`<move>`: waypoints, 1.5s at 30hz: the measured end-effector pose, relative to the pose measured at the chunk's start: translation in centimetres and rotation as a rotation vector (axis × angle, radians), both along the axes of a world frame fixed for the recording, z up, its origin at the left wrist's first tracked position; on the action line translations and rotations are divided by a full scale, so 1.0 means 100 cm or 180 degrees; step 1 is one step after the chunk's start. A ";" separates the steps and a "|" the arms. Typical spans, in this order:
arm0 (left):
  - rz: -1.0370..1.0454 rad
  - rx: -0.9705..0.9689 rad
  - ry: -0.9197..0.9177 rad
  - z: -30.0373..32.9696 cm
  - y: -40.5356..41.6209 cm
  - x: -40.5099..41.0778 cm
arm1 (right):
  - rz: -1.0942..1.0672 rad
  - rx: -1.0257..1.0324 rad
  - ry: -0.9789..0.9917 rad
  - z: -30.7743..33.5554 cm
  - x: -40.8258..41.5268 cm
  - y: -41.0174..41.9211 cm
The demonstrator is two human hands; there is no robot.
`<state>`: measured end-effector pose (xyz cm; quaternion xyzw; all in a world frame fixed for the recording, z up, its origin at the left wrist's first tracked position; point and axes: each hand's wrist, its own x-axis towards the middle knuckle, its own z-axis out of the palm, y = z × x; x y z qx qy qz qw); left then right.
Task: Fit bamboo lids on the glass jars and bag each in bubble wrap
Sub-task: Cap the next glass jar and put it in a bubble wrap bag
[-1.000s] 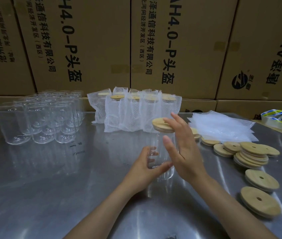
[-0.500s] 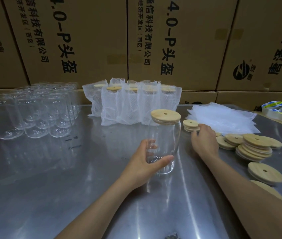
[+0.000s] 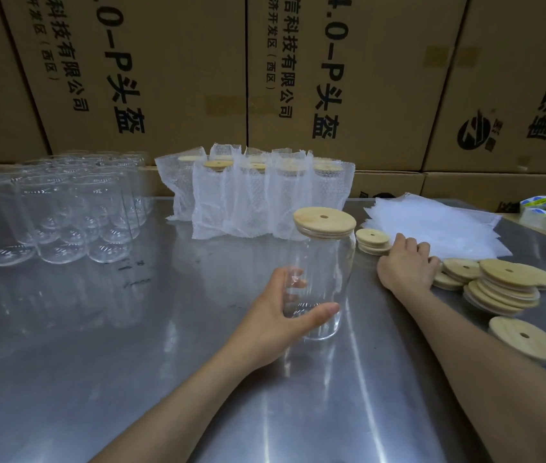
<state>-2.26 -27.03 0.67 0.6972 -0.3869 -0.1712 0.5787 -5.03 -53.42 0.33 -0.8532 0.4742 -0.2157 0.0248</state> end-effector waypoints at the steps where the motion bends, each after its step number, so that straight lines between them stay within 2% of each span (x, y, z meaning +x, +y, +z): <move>1: -0.0003 -0.0009 -0.0005 0.000 0.000 0.000 | -0.0062 -0.0084 0.0044 0.000 0.000 -0.001; 4: -0.0006 -0.0019 -0.0020 0.001 0.000 -0.001 | -0.0247 -0.0369 0.0128 -0.001 -0.002 -0.002; 8: 0.0017 -0.0024 -0.0024 0.001 0.000 -0.002 | -0.0182 -0.0670 -0.0227 -0.002 -0.007 -0.003; 12: 0.0022 -0.0037 -0.0041 0.003 0.001 -0.003 | -0.0032 -0.0702 -0.0786 -0.001 -0.013 0.004; 18: 0.0031 -0.0049 -0.0031 0.003 0.001 -0.005 | 0.0571 -0.0984 -0.0774 0.001 -0.022 0.021; 22: 0.0034 -0.0054 -0.0015 0.003 0.002 -0.005 | 0.0687 -0.0866 -0.1137 0.000 -0.024 0.024; 26: 0.0035 -0.0043 -0.0032 0.003 0.003 -0.005 | 0.0723 -0.0601 -0.0548 -0.004 -0.021 0.021; 28: 0.0033 -0.0045 -0.0039 0.002 0.003 -0.004 | 0.0701 -0.0468 -0.0499 -0.005 -0.020 0.020; 35: 0.0031 -0.0043 -0.0046 0.002 0.002 -0.004 | 0.0609 -0.0785 -0.1667 0.004 -0.029 0.024; 40: 0.0074 -0.0032 -0.0043 0.001 0.002 -0.002 | 0.0570 -0.0539 -0.2332 0.006 -0.037 0.033; 45: 0.0081 -0.0035 -0.0019 0.001 0.002 -0.002 | 0.0586 -0.0238 -0.2342 0.004 -0.044 0.038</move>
